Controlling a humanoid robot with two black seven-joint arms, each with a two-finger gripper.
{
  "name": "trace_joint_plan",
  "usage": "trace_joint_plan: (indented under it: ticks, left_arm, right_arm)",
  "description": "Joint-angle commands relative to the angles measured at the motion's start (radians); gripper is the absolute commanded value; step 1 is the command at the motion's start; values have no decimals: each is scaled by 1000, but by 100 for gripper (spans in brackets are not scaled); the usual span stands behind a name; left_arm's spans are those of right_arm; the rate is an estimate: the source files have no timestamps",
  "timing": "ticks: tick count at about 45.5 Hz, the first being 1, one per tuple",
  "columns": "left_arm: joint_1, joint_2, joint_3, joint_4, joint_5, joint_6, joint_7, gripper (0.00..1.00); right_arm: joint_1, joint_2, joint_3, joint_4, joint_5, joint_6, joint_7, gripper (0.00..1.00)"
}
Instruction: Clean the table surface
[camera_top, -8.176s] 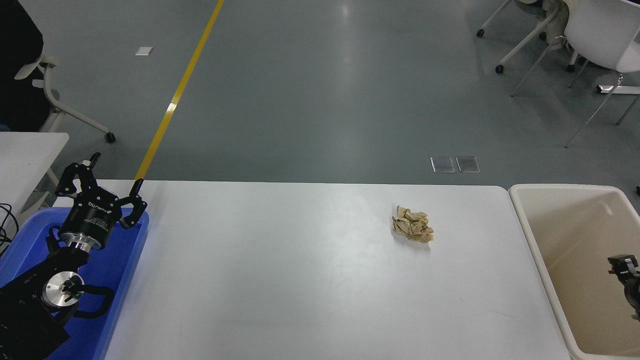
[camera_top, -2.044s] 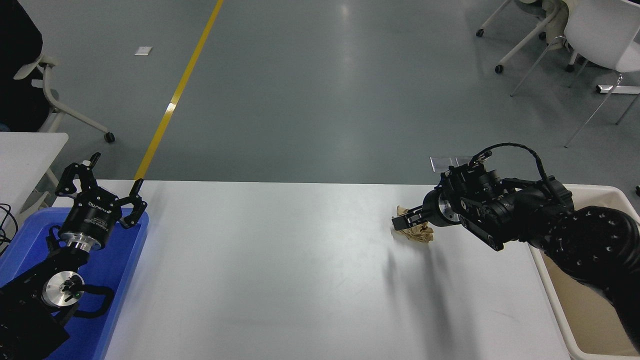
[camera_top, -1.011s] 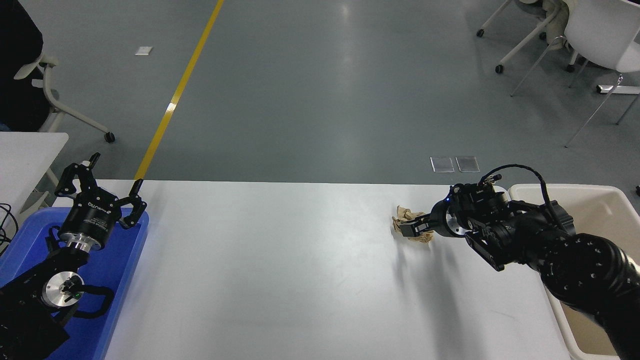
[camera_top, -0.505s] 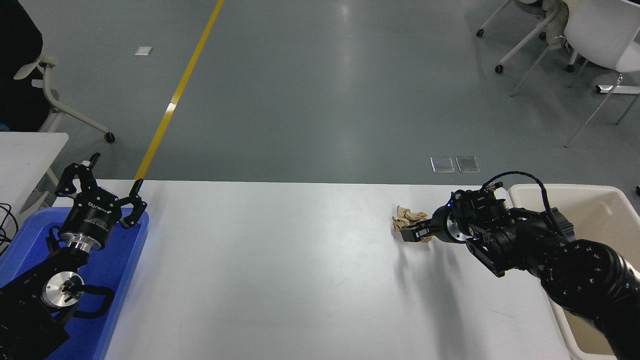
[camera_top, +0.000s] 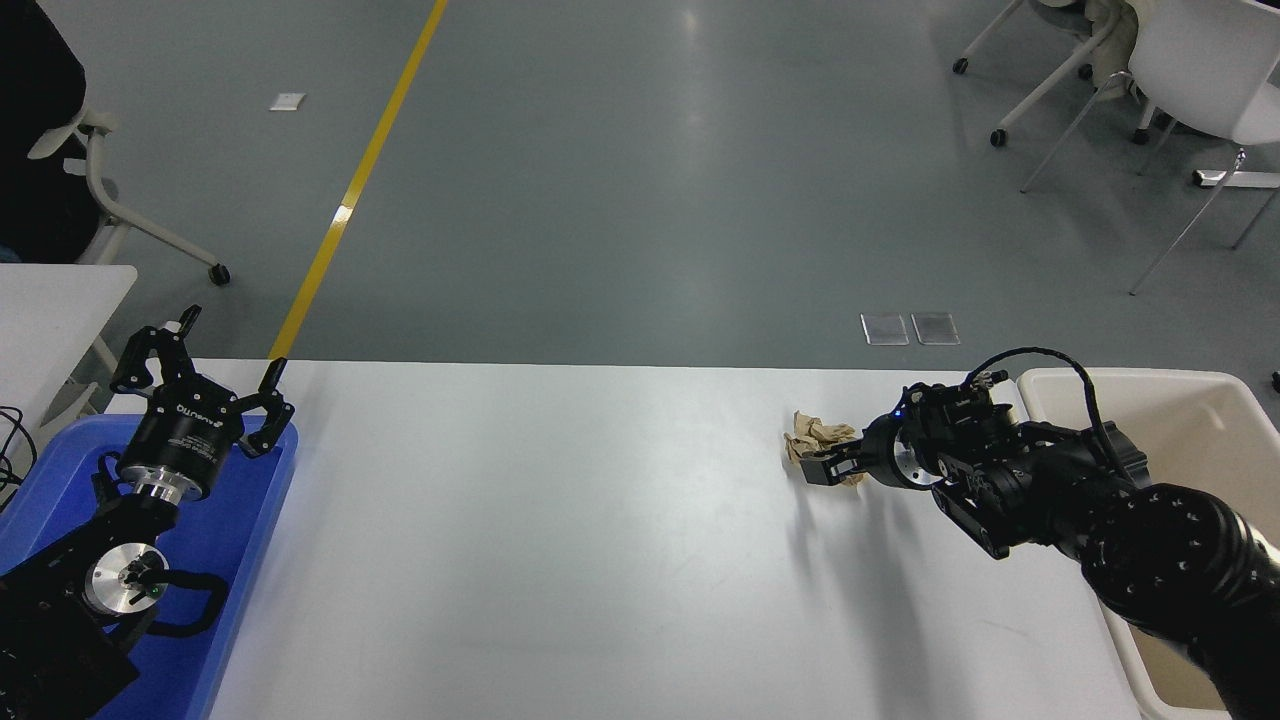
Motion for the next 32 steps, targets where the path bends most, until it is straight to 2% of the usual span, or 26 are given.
trace_joint_plan:
  ticks: [1,7,15,19,26,32]
  left_arm:
    - [0,0,0,0,0,0,0,100]
    - [0,0,0,0,0,0,0,100]
    - [0,0,0,0,0,0,0,100]
    - [0,0,0,2,0,0,0,100]
    - [0,-1,0,0,0,0,0,100]
    - [0,0,1,0,0,0,0,100]
  right_arm:
    - [-5,0,0,2,0,-8,0,84]
    - [-7,0,-4,2,0,-6,0,71]
    - [-8,0,-8,2,0,-5,2,42]
    - [-8,0,-9,2,0,-5,12,24]
    - [-4,0,-9,2,0,-3,31,0]
    - [7,0,2,2,3,0,31,0]
